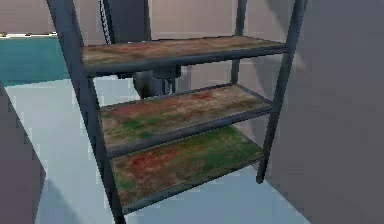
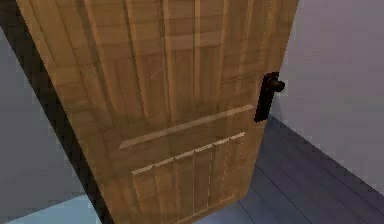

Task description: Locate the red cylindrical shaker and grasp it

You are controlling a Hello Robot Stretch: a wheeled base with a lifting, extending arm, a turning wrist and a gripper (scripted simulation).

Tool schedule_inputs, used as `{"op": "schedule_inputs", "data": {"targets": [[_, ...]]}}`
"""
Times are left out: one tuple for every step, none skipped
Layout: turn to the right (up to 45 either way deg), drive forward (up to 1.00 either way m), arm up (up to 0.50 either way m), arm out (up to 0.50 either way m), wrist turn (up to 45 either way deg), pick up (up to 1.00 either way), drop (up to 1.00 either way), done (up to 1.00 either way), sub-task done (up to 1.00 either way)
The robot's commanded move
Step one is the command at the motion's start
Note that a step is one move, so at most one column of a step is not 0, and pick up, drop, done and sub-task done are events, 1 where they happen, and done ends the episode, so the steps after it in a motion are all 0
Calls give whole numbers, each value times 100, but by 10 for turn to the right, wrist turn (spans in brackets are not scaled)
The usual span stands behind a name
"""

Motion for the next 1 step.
{"op": "schedule_inputs", "data": {"targets": [[0, 30, 0, 0, 0, 0, 0, 0, 0]]}}
